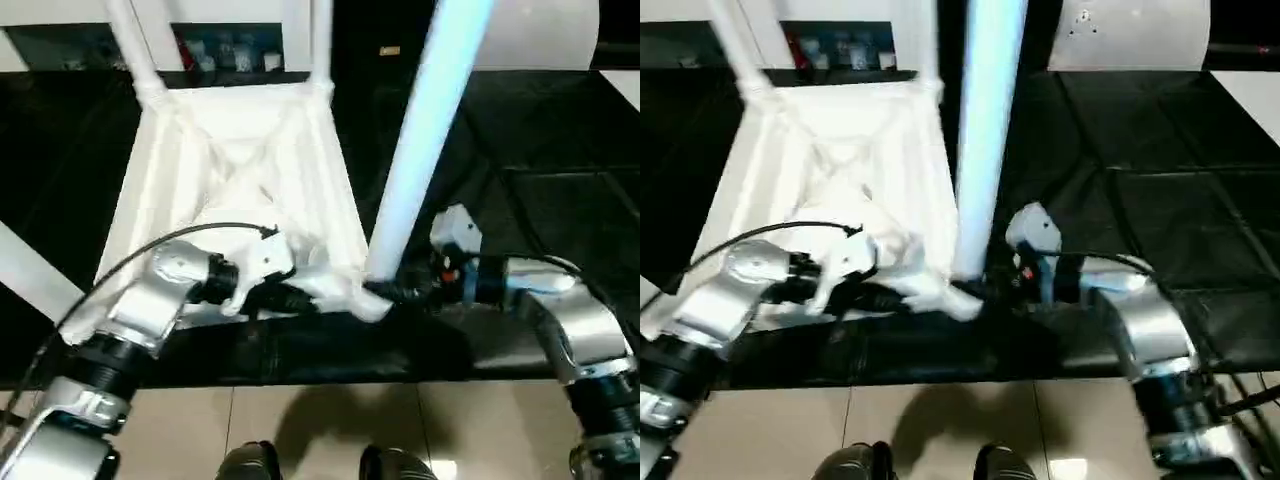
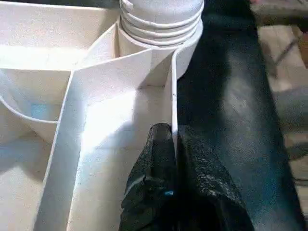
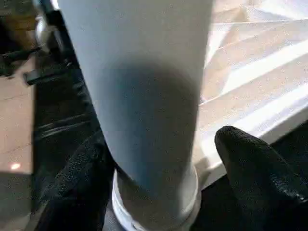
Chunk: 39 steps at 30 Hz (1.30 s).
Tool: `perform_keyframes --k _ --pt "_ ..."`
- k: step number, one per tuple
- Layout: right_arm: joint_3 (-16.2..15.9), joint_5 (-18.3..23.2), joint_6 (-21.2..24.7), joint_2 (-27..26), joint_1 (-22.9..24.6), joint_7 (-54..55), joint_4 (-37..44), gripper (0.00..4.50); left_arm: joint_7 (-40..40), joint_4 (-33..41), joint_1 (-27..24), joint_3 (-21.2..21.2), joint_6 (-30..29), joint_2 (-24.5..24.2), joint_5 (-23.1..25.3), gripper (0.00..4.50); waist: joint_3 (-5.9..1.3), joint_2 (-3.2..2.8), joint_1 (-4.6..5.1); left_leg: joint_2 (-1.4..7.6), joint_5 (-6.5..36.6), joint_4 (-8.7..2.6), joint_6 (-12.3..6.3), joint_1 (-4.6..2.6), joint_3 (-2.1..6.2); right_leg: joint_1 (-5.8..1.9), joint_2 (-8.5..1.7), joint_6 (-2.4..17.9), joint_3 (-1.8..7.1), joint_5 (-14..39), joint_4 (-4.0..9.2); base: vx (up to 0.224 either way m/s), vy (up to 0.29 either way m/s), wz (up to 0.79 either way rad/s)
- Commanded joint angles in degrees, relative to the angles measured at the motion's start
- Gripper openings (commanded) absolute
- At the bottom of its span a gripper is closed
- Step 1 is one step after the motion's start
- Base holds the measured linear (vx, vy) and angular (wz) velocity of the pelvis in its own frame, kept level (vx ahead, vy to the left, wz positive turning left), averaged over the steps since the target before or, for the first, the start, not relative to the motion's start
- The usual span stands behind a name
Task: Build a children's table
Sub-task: Rotate leg to tighten
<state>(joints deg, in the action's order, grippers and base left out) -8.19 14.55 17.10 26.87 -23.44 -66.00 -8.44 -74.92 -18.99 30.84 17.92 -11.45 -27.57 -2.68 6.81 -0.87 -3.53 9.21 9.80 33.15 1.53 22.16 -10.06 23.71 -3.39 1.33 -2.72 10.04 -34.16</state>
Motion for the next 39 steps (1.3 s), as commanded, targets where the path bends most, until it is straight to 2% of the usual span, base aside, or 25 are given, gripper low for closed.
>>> perform_keyframes --k 1,5,6,8,9,10,12,15,20,23,26,27,28,29,31,32,33,34,36,37,38,39 --pt "-0.9 1.4 -0.9 0.6 -1.4 -4.7 -1.2 3.49 -4.8 0.3 0.1 2.3 1.9 -0.2 -1.0 0.0 -4.44 0.63 -0.03 4.02 7.0 -3.21 -6.5 -1.11 0.89 -3.36 -5.18 15.6 2.79 8.4 3.3 0.0 0.0 0.0" --pt "-1.6 1.9 -1.3 1.0 -2.7 -8.3 -3.0 3.19 -6.3 -0.3 0.5 2.5 2.7 -0.7 -0.8 0.0 -4.48 0.58 -0.27 4.13 7.0 -3.2 -6.23 -1.25 0.9 -3.17 -5.12 15.5 2.76 8.8 3.24 0.0 0.0 0.0" --pt "-2.2 1.9 -1.5 1.2 -3.3 -9.4 -3.9 3.04 -6.2 -0.6 0.7 2.6 3.0 -0.8 -0.8 0.0 -4.47 1.23 -0.16 4.1 6.9 -3.23 -6.37 -1.2 0.79 -3.21 -5.06 15.5 2.74 8.7 3.26 0.0 0.0 0.0" --pt "-3.6 2.1 -1.8 1.6 -4.3 -11.8 -5.7 2.96 -6.0 -1.2 1.2 2.8 3.5 -0.8 -0.8 0.0 -4.43 0.95 -0.47 4.16 6.6 -3.17 -6.29 -1.24 0.85 -3.04 -5.1 15.5 2.72 9.0 3.17 0.0 0.0 0.0" --pt "-3.7 2.1 -1.8 1.6 -4.4 -12.0 -5.8 2.9 -6.0 -1.2 1.2 2.8 3.5 -0.8 -0.8 0.0 -4.46 0.99 -0.49 4.13 6.7 -3.15 -6.21 -1.21 0.87 -3.09 -5.11 15.5 2.71 8.9 3.15 0.0 0.0 0.0" --pt "-4.1 1.9 -1.9 1.6 -4.5 -12.8 -6.3 2.66 -6.0 -1.3 1.3 2.8 3.5 -0.7 -0.8 0.0 -4.51 1.05 -0.58 4.19 6.8 -3.18 -6.03 -1.28 0.88 -3.08 -5.14 15.6 2.73 8.8 3.12 0.0 0.0 0.0" --pt "-4.4 1.9 -1.9 1.6 -4.8 -13.8 -7.0 2.58 -6.2 -1.6 1.4 2.6 3.8 -0.6 -0.6 0.0 -4.54 1.12 -0.69 4.15 6.7 -3.13 -6.04 -1.27 0.84 -3.12 -5.14 15.6 2.74 8.5 3.09 0.0 0.0 0.0" --pt "-4.5 2.1 -1.3 1.5 -4.9 -14.9 -7.3 2.23 -6.4 -1.7 1.3 2.4 3.8 -0.5 -0.6 0.0 -4.46 1.21 -1.18 4.17 6.7 -3.1 -6.09 -1.3 0.77 -3.02 -5.17 15.4 2.78 9.3 3.15 0.0 0.0 0.0" --pt "-5.2 3.5 0.7 1.7 -4.6 -16.7 -7.1 2.05 -6.6 -1.6 1.2 2.4 3.2 -0.4 -1.4 0.0 -4.32 1.13 -1.28 4.17 7.4 -3.19 -5.62 -1.26 0.88 -2.94 -5.19 15.0 2.77 10.8 3.25 0.0 0.0 0.0" --pt "-4.1 6.2 4.8 1.2 -2.8 -16.2 -4.2 2.02 -5.9 -1.1 1.0 1.8 1.8 0.4 -2.0 0.0 -4.31 1.16 -1.37 4.17 7.7 -3.22 -5.45 -1.31 0.86 -2.99 -5.17 14.8 2.8 11.3 3.37 0.0 0.0 0.0" --pt "-3.2 7.5 6.7 0.4 -1.6 -14.6 -2.4 2.01 -4.8 -0.6 1.1 1.2 0.5 1.2 -2.4 0.0 -4.34 1.11 -1.51 4.21 7.5 -3.27 -5.31 -1.33 0.94 -2.91 -5.14 14.8 2.76 11.0 3.33 0.0 0.0 0.0" --pt "-2.7 7.9 8.0 -0.8 -0.8 -12.0 -0.7 2.01 -3.6 -0.1 1.2 0.7 -0.8 2.3 -2.9 0.0 -4.25 0.85 -1.47 4.28 7.6 -3.33 -5.26 -1.31 0.9 -2.78 -5.13 14.8 2.85 11.0 3.34 0.0 0.0 0.0" --pt "-2.5 7.1 9.6 -2.9 0.5 -6.9 1.9 2.01 -1.3 0.9 1.5 0.4 -2.9 3.8 -2.9 0.0 -4.14 0.91 -1.48 4.31 8.3 -3.42 -4.8 -1.39 0.92 -2.72 -5.12 14.7 2.89 11.7 3.53 0.0 0.0 0.0" --pt "-2.5 7.1 9.6 -2.9 0.5 -6.9 1.9 2.01 -1.3 0.9 1.5 0.4 -2.9 3.8 -2.9 0.0 -4.1 1.03 -1.43 4.24 8.5 -3.52 -4.44 -1.35 1.0 -2.79 -5.13 14.4 2.88 12.4 3.55 0.0 0.0 0.0" --pt "-3.5 3.2 12.7 -7.7 1.9 4.0 4.9 2.01 4.2 1.7 2.6 0.3 -7.0 7.1 -1.8 0.0 -3.75 0.7 -0.98 4.04 11.0 -3.83 -2.45 -1.3 1.24 -2.69 -5.29 12.7 2.95 18.3 4.14 0.0 0.0 0.0" --pt "-3.5 3.2 12.7 -7.7 1.9 4.0 4.9 2.0 4.2 1.7 2.6 0.3 -7.0 7.1 -1.8 0.0 -3.59 0.76 -0.81 3.95 12.1 -3.97 -1.98 -1.37 1.24 -2.55 -5.18 12.2 2.9 20.2 4.45 0.0 0.0 0.0" --pt "-3.2 2.3 15.0 -11.0 1.9 9.2 5.5 2.0 7.3 1.2 3.2 -0.4 -8.5 9.3 -1.8 0.0 -3.55 1.05 -0.43 3.76 13.4 -4.07 -0.82 -1.25 1.5 -2.79 -5.38 11.0 2.84 23.6 4.63 0.0 0.0 0.0" --pt "-2.4 1.8 18.0 -14.8 1.7 15.0 5.7 2.0 10.4 0.7 4.0 -1.3 -10.0 11.7 -2.2 0.0 -3.38 0.81 0.15 3.61 14.4 -4.23 0.05 -1.07 1.64 -2.65 -5.31 10.1 2.79 26.0 4.9 0.0 0.0 0.0" --pt "-2.1 0.3 19.5 -18.2 1.1 20.3 5.0 2.0 13.8 -0.2 4.8 -2.3 -11.4 14.2 -2.5 0.0 -3.42 0.87 1.05 3.44 16.0 -4.22 0.96 -1.15 1.86 -2.55 -5.34 8.9 2.66 28.6 5.19 0.0 0.0 0.0" --pt "-2.2 -0.8 19.7 -19.9 0.7 22.8 4.5 2.0 15.5 -0.7 5.2 -2.7 -12.0 15.3 -2.4 0.0 -3.49 0.66 1.54 3.35 16.0 -4.25 1.1 -1.04 2.01 -2.58 -5.31 8.5 2.64 28.6 5.19 0.0 0.0 0.0" --pt "-1.9 -1.8 19.9 -22.0 0.1 25.9 3.5 2.0 17.6 -1.5 5.8 -3.1 -12.1 16.5 -1.9 0.0 -3.59 0.89 1.94 3.3 15.6 -4.21 0.78 -0.9 1.96 -2.66 -5.21 8.3 2.68 27.4 5.27 0.0 0.0 0.0" --pt "-1.1 -2.5 20.3 -24.8 -0.7 30.1 2.2 2.0 20.6 -2.6 6.5 -3.6 -12.6 18.0 -1.3 0.0 -3.59 0.78 2.06 3.32 15.4 -4.19 0.69 -0.98 1.88 -2.46 -5.16 8.5 2.77 26.7 5.21 0.0 0.0 0.0"
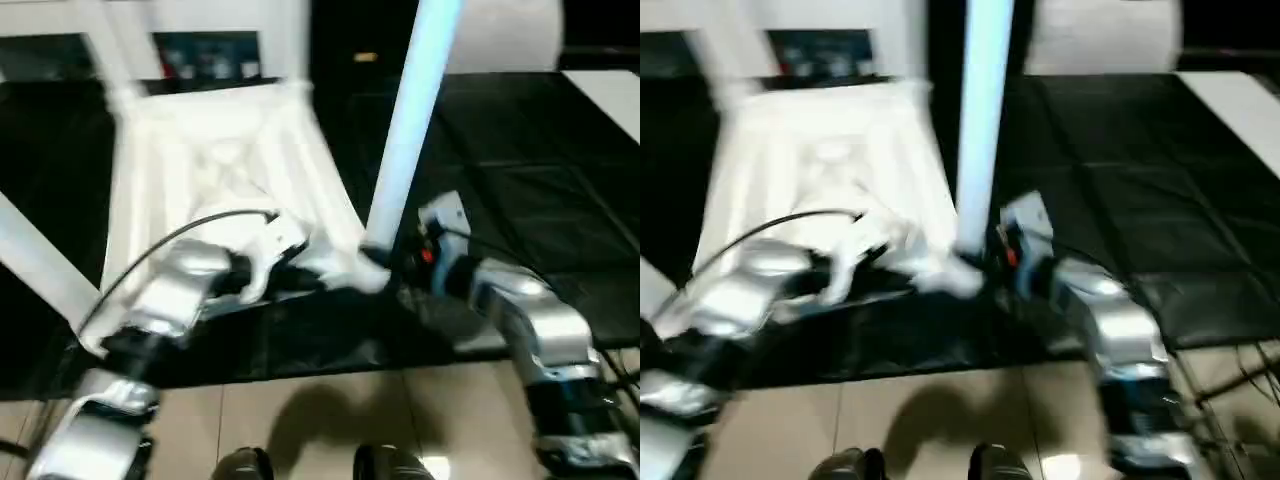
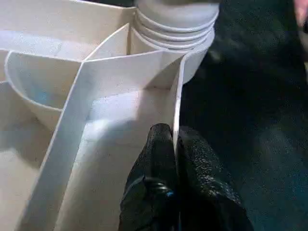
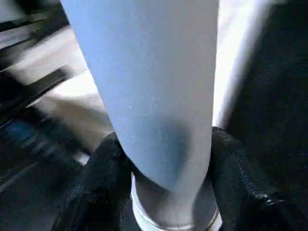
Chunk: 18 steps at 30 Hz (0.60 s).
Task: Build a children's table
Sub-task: Rotate leg to tighten
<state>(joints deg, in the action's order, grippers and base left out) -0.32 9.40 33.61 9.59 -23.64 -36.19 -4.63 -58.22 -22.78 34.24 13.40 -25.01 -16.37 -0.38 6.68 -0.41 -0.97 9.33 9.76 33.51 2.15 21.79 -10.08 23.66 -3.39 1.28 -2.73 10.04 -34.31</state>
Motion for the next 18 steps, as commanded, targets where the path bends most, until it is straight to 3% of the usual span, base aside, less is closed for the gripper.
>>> perform_keyframes --k 1,6,8,9,10,11,18 --pt "-8.4 1.8 3.5 -9.8 -1.2 4.1 -3.0 2.0 6.8 0.2 3.7 0.3 0.6 8.0 -2.9 0.0 -3.4 0.4 -0.16 2.95 15.7 -4.4 0.03 -0.73 1.78 -2.08 -5.18 8.6 2.77 27.4 5.61 0.0 0.0 0.0" --pt "-5.2 -2.4 3.4 -17.9 -3.4 18.2 -6.6 2.0 16.9 -1.5 5.8 -2.5 -2.2 13.0 -0.4 0.0 -3.56 0.5 0.15 3.11 14.9 -4.53 -0.53 -1.18 1.63 -1.98 -4.94 8.7 3.01 25.0 5.65 0.0 0.0 0.0" --pt "-4.8 -1.8 2.3 -18.7 -3.3 18.0 -6.8 2.0 16.7 -1.6 5.9 -1.9 -2.0 13.0 0.0 0.0 -3.78 0.24 -0.06 3.15 12.8 -4.62 -1.25 -1.03 1.56 -2.34 -4.85 9.3 3.06 20.0 5.3 0.0 0.0 0.0" --pt "-5.4 -2.1 0.7 -18.3 -2.9 17.3 -6.7 2.0 15.9 -1.1 5.6 -1.0 -1.9 12.5 0.5 0.0 -3.91 0.31 -0.06 3.14 11.4 -4.57 -1.96 -1.0 1.41 -2.47 -4.7 10.0 3.14 16.0 4.99 0.0 0.0 0.0" --pt "-5.9 -2.6 -0.4 -17.9 -2.7 17.0 -6.6 2.55 15.3 -0.8 5.4 -0.5 -1.8 12.2 0.6 0.0 -3.96 0.3 -0.11 3.11 10.3 -4.44 -2.63 -0.9 1.31 -2.61 -4.81 10.9 3.24 13.2 4.8 0.0 0.0 0.0" --pt "-6.1 -3.2 -1.4 -17.4 -2.5 16.7 -6.6 2.69 14.9 -0.6 5.1 -0.5 -2.0 12.0 0.6 0.0 -4.01 0.17 -0.11 3.1 9.9 -4.39 -2.89 -0.9 1.29 -2.68 -4.85 11.3 3.22 12.5 4.69 0.0 0.0 0.0" --pt "-3.3 -2.5 -8.7 -10.6 0.4 9.9 -3.0 3.17 11.2 0.2 2.8 -0.6 -0.1 8.1 1.0 0.0 -4.02 0.33 -0.59 3.28 9.4 -4.35 -4.3 -0.75 1.23 -3.13 -4.97 11.6 3.14 12.8 4.69 0.0 0.0 0.0"
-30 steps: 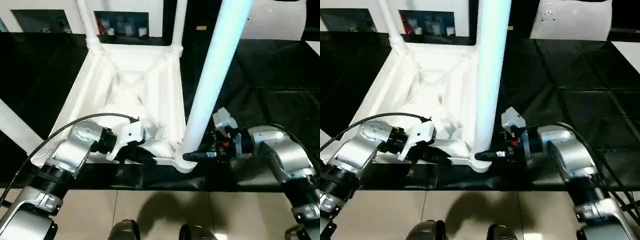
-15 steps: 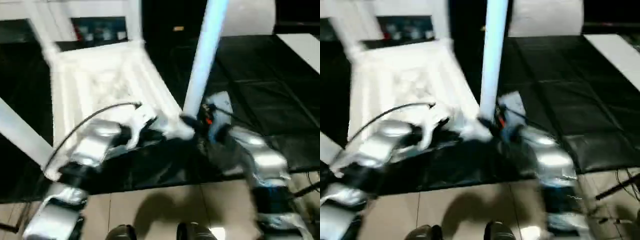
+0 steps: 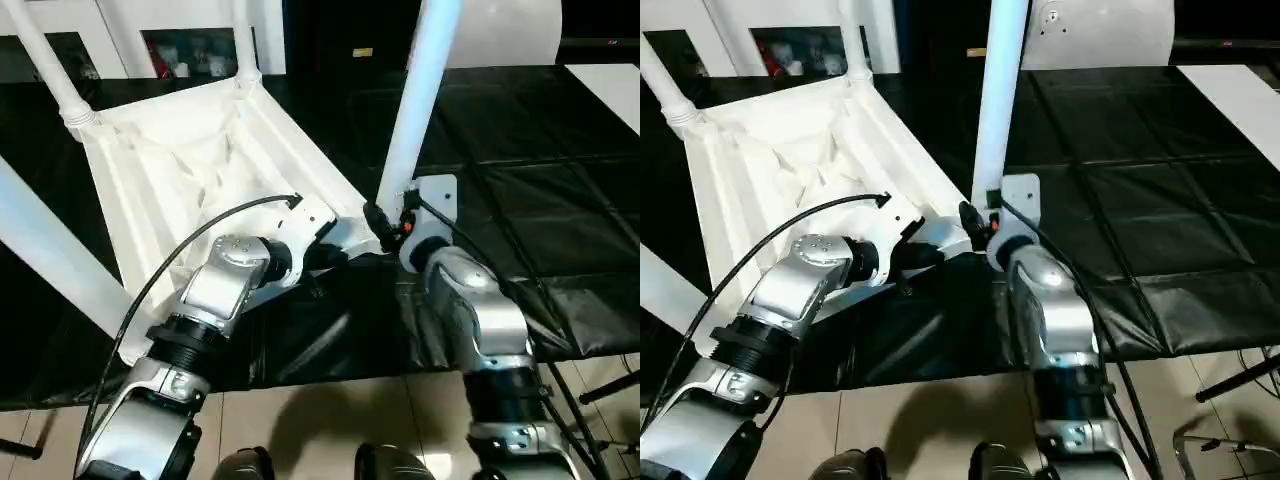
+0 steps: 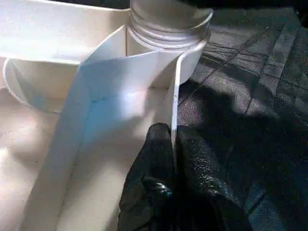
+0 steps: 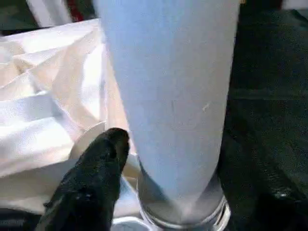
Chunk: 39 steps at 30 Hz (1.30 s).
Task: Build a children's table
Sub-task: Rotate leg to tighten
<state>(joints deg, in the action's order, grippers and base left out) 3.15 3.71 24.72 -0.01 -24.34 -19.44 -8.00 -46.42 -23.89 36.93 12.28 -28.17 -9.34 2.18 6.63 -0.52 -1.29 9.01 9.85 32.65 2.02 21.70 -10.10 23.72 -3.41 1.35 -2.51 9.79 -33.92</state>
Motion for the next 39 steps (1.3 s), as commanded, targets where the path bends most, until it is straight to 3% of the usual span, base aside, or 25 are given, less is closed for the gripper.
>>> perform_keyframes --k 1,3,6,7,8,9,10,12,13,20,21,22,24,26,27,31,39 --pt "-5.8 4.0 -1.1 1.1 1.6 -9.5 1.1 3.38 -1.9 1.3 -0.3 0.5 4.0 0.0 -1.7 0.0 -4.05 0.14 -0.38 3.52 8.4 -3.36 -4.62 -0.54 1.26 -3.29 -4.91 12.0 2.9 11.4 4.11 0.0 0.0 0.0" --pt "-5.0 4.9 -2.3 4.2 2.2 -13.3 1.8 3.59 -4.4 1.9 -1.1 0.8 5.7 -1.5 -2.3 0.0 -4.19 0.38 -0.4 3.51 7.1 -3.19 -5.46 -0.41 1.11 -3.36 -4.87 12.8 2.93 8.6 3.89 0.0 0.0 0.0" --pt "-4.7 6.2 -3.3 8.1 2.6 -18.6 2.3 3.83 -7.9 2.4 -2.0 1.4 8.3 -3.5 -2.8 0.0 -4.16 0.31 -0.76 3.58 7.4 -3.06 -6.48 -0.27 1.11 -3.6 -5.0 13.4 2.79 8.3 3.89 0.0 0.0 0.0" --pt "-4.0 7.7 -3.7 12.4 2.6 -25.1 2.3 3.83 -12.1 2.4 -2.8 2.2 10.3 -6.1 -3.1 0.0 -4.24 0.16 -0.82 3.58 7.5 -3.02 -6.6 -0.42 1.11 -3.61 -4.89 13.6 2.72 8.5 3.91 0.0 0.0 0.0" --pt "-4.0 7.7 -3.7 12.4 2.6 -25.1 2.3 3.83 -12.1 2.4 -2.8 2.2 10.3 -6.1 -3.1 0.0 -4.2 0.17 -0.8 3.66 7.5 -3.05 -6.65 -0.34 1.16 -3.65 -4.86 13.6 2.71 8.5 3.84 0.0 0.0 0.0" --pt "-3.9 8.1 -4.1 14.2 2.5 -27.8 2.1 4.05 -14.2 2.4 -3.1 2.8 11.6 -7.3 -3.0 0.0 -4.26 0.21 -0.88 3.66 7.2 -2.97 -6.66 -0.31 1.22 -3.74 -4.74 13.8 2.62 7.7 3.66 0.0 0.0 0.0" --pt "-4.1 8.7 -4.4 16.1 2.3 -31.2 1.7 4.05 -17.0 2.5 -3.5 3.4 13.2 -8.6 -3.4 0.0 -4.3 -0.01 -0.88 3.77 7.3 -2.95 -6.85 -0.5 1.14 -3.54 -4.9 14.3 2.67 7.4 3.66 0.0 0.0 0.0" --pt "-5.7 9.7 -5.2 20.3 1.7 -39.3 0.2 4.05 -22.3 2.5 -3.9 3.9 15.2 -10.5 -4.7 0.0 -4.42 0.24 -0.95 3.81 7.3 -2.85 -7.1 -0.56 1.03 -3.61 -4.83 15.0 2.62 6.8 3.52 0.0 0.0 0.0" --pt "-6.5 9.8 -5.6 21.5 1.5 -42.1 -0.2 4.05 -23.6 2.4 -4.0 3.9 15.2 -11.0 -5.2 0.0 -4.35 0.09 -1.09 3.97 6.9 -2.86 -7.45 -0.63 1.0 -3.49 -4.88 15.4 2.69 6.2 3.48 0.0 0.0 0.0" --pt "-10.6 10.2 -10.1 25.0 -1.6 -53.3 -6.5 4.05 -31.7 0.1 -3.5 5.2 19.0 -13.9 -6.6 0.0 -4.53 0.34 -2.33 4.26 7.3 -2.68 -6.9 -0.83 0.88 -3.19 -4.96 16.2 2.45 8.2 3.1 0.0 0.0 0.0" --pt "-11.0 10.0 -10.8 25.1 -2.3 -54.5 -7.8 3.89 -32.6 -0.2 -3.4 5.5 19.7 -14.4 -6.5 0.0 -4.55 0.3 -2.48 4.26 7.3 -2.61 -6.91 -0.87 0.83 -3.09 -4.98 16.1 2.48 8.1 3.14 0.0 0.0 0.0" --pt "-11.3 9.9 -11.3 25.1 -2.9 -55.4 -8.9 3.78 -33.4 -0.3 -3.4 5.9 20.0 -14.8 -6.4 0.0 -4.57 0.74 -2.54 4.32 7.4 -2.67 -6.88 -0.8 0.77 -3.2 -5.04 16.0 2.5 8.6 3.22 0.0 0.0 0.0" --pt "-11.7 10.1 -11.7 25.2 -3.9 -57.2 -10.6 3.7 -34.4 -0.6 -3.3 6.2 20.7 -15.4 -6.1 0.0 -4.52 0.5 -2.81 4.29 7.4 -2.62 -6.68 -0.74 0.82 -3.13 -5.14 15.9 2.47 9.6 3.17 0.0 0.0 0.0" --pt "-12.3 10.4 -12.1 25.6 -5.0 -59.7 -12.3 3.44 -35.4 -1.0 -3.2 6.5 21.4 -15.9 -5.7 0.0 -4.62 1.09 -2.99 4.33 7.3 -2.62 -6.7 -0.73 0.77 -3.17 -5.12 15.5 2.47 10.3 3.13 0.0 0.0 0.0" --pt "-12.5 10.4 -12.2 25.7 -5.2 -60.2 -12.6 3.33 -35.4 -1.1 -3.2 6.5 21.5 -15.9 -5.7 0.0 -4.59 0.84 -3.22 4.38 7.2 -2.61 -6.62 -0.76 0.81 -3.07 -5.19 15.3 2.46 10.7 3.09 0.0 0.0 0.0" --pt "-14.2 10.3 -14.1 26.7 -6.5 -64.2 -15.3 3.07 -35.6 -2.3 -2.8 6.4 23.0 -16.3 -5.4 0.0 -4.7 1.19 -3.56 4.43 7.0 -2.54 -6.58 -0.75 0.82 -3.03 -5.22 15.1 2.41 10.8 2.92 0.0 0.0 0.0" --pt "-14.9 10.4 -15.2 26.4 -7.3 -66.8 -17.0 2.45 -35.7 -2.7 -2.8 6.2 23.5 -16.3 -5.5 0.0 -4.81 1.2 -3.67 4.36 6.7 -2.41 -6.82 -0.74 0.77 -2.97 -5.18 15.0 2.36 10.8 2.99 0.0 0.0 0.0"
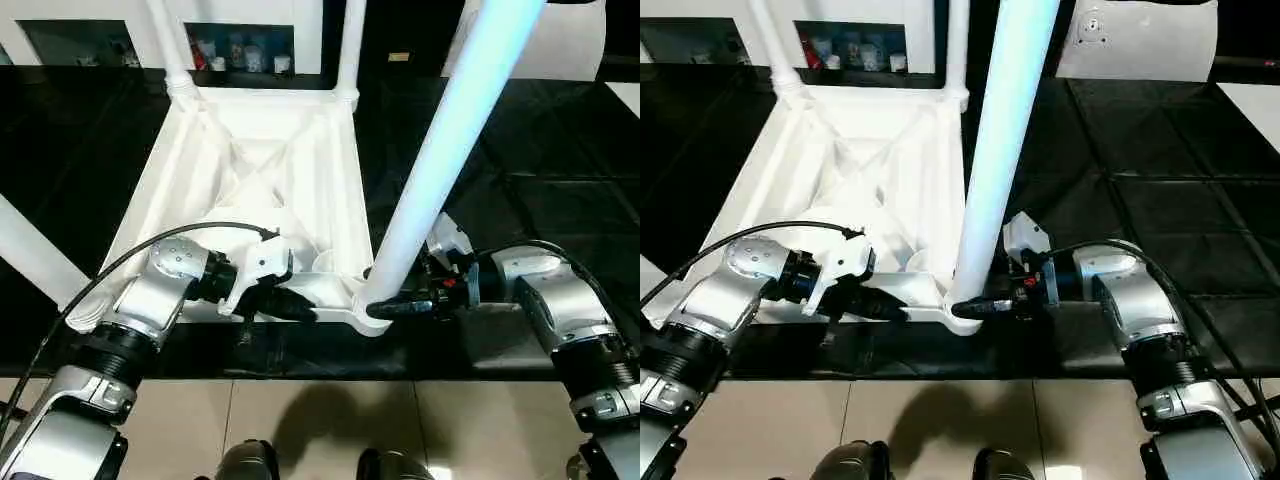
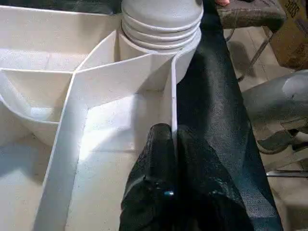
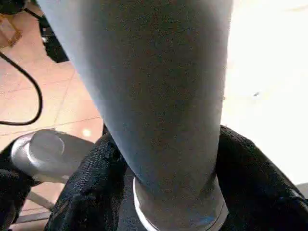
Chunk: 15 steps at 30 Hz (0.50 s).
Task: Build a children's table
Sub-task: Rotate leg to tighten
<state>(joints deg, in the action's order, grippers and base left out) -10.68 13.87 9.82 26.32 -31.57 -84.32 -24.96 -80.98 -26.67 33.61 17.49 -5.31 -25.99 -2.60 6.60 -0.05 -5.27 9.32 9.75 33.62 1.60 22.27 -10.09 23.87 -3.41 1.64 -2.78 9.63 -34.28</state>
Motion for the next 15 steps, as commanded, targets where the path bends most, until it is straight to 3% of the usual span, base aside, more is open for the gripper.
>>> perform_keyframes --k 1,4,8,11,12,13,15 --pt "-1.0 0.6 0.1 0.0 0.0 -2.1 0.2 2.4 -1.1 0.2 0.4 0.9 0.4 0.5 -0.9 0.0 -4.74 0.67 0.26 4.07 6.5 -3.38 -6.39 -1.28 0.78 -3.14 -5.18 14.8 2.67 10.6 3.29 0.0 0.0 0.0" --pt "-0.9 2.4 2.4 -0.1 1.2 -2.7 2.3 2.12 -0.8 0.3 0.2 0.8 0.0 0.9 -1.3 0.0 -4.72 0.79 0.29 4.05 6.6 -3.37 -6.54 -1.29 0.76 -3.14 -5.12 14.9 2.65 10.6 3.3 0.0 0.0 0.0" --pt "-0.6 4.3 5.1 -0.2 3.0 -2.4 5.4 2.08 -0.3 0.7 0.0 0.6 -0.6 1.3 -1.5 0.0 -4.52 0.7 0.19 4.05 7.2 -3.43 -6.33 -1.31 0.78 -2.99 -5.14 14.2 2.7 12.4 3.54 0.0 0.0 0.0" --pt "0.0 7.2 11.2 -1.0 6.4 0.5 11.8 2.07 2.2 2.2 0.2 -0.6 -3.3 2.9 -2.4 0.0 -4.42 0.56 -0.1 4.24 7.6 -3.61 -6.05 -1.55 0.85 -2.87 -5.05 13.7 2.78 12.9 3.67 0.0 0.0 0.0" --pt "0.2 7.7 13.1 -1.8 7.4 2.8 13.9 2.07 3.5 2.8 0.3 -1.0 -4.6 3.8 -2.7 0.0 -4.25 0.68 -0.06 4.19 7.9 -3.74 -5.89 -1.5 0.84 -2.82 -4.97 13.7 2.77 13.4 3.71 0.0 0.0 0.0" --pt "0.4 7.8 14.6 -3.1 8.3 5.8 15.9 2.07 4.9 3.6 0.2 -1.4 -5.8 4.7 -3.1 0.0 -4.02 0.4 -0.08 4.19 8.2 -3.85 -5.38 -1.42 0.92 -2.76 -5.05 13.3 2.85 14.4 3.79 0.0 0.0 0.0" --pt "0.5 5.7 16.6 -6.4 9.4 13.6 18.5 2.07 8.7 4.8 0.4 -2.1 -8.8 7.2 -3.3 0.0 -3.76 0.7 0.32 3.93 10.4 -4.05 -4.04 -1.35 1.04 -2.72 -5.19 12.2 2.8 18.6 4.28 0.0 0.0 0.0"
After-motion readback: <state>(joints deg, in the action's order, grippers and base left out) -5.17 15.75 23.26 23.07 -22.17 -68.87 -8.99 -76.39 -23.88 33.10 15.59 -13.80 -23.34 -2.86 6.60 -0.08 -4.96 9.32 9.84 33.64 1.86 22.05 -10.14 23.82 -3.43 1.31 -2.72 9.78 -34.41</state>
